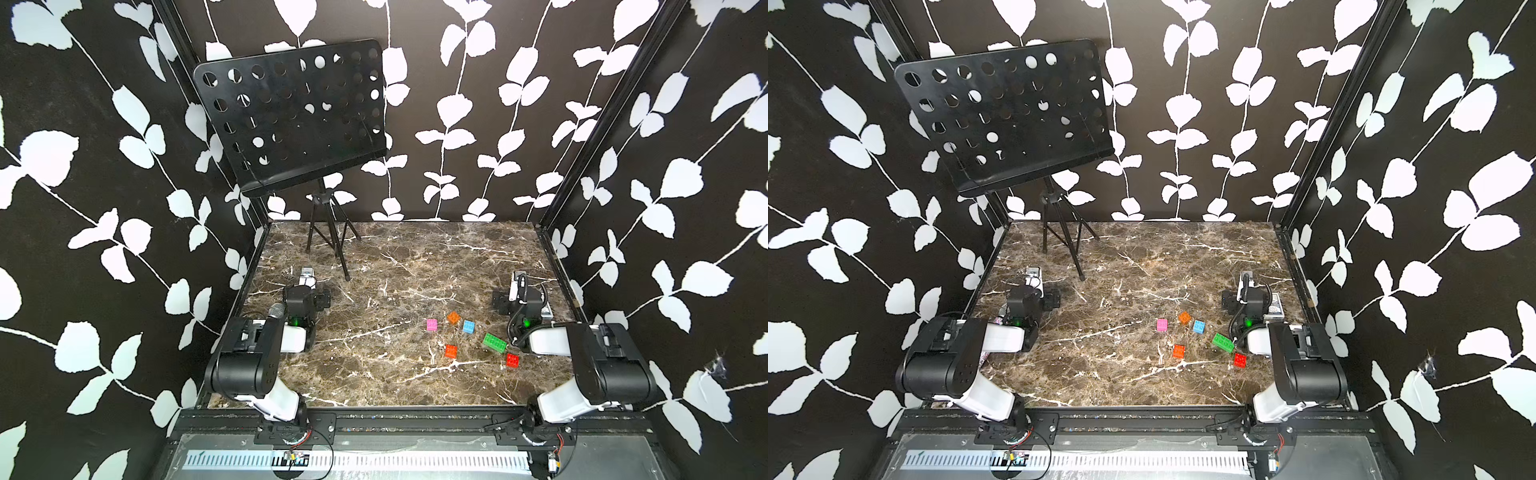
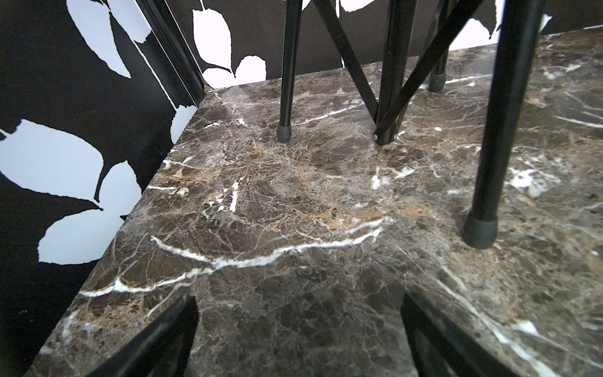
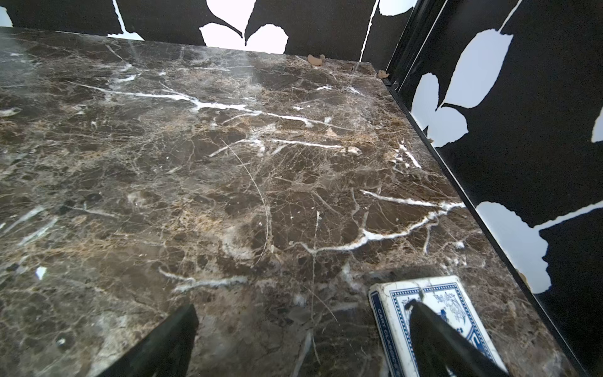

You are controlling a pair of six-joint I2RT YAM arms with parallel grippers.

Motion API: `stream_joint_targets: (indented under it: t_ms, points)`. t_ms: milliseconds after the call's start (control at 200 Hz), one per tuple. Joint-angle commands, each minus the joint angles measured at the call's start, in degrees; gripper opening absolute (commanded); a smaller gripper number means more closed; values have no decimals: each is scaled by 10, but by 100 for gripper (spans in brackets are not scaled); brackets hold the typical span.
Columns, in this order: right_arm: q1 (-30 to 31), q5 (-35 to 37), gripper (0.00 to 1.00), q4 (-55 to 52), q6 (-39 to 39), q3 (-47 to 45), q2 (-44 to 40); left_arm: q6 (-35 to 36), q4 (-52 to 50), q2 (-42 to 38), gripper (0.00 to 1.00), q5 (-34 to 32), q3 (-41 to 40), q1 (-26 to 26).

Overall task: Assemble the letter y with lego
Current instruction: Pick up the lego brick from the center of the board.

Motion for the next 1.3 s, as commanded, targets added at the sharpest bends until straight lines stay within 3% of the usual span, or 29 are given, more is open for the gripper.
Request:
stream_joint_targets:
  t_ms: [0,770,845,940,1085,1295]
  points:
    - [-4,-10,99,29,5,5,-10,1,4,-12,99,3,4,2]
    - [-5,-11,99,33,5,6,-15,7,20,-7,99,11,3,2]
    - [-4,-22,99,-79,2,43,-62,12,-4,-17,99,22,14,3]
    - [-5,-28,99,-272,19,116,-119,14,-128,-40,99,22,68,3]
    - [2,-59,99,-385,27,162,-161,35,-351,-42,99,52,187,3]
    - [44,-73,99,-629,61,281,-154,71,-591,-62,99,160,327,2]
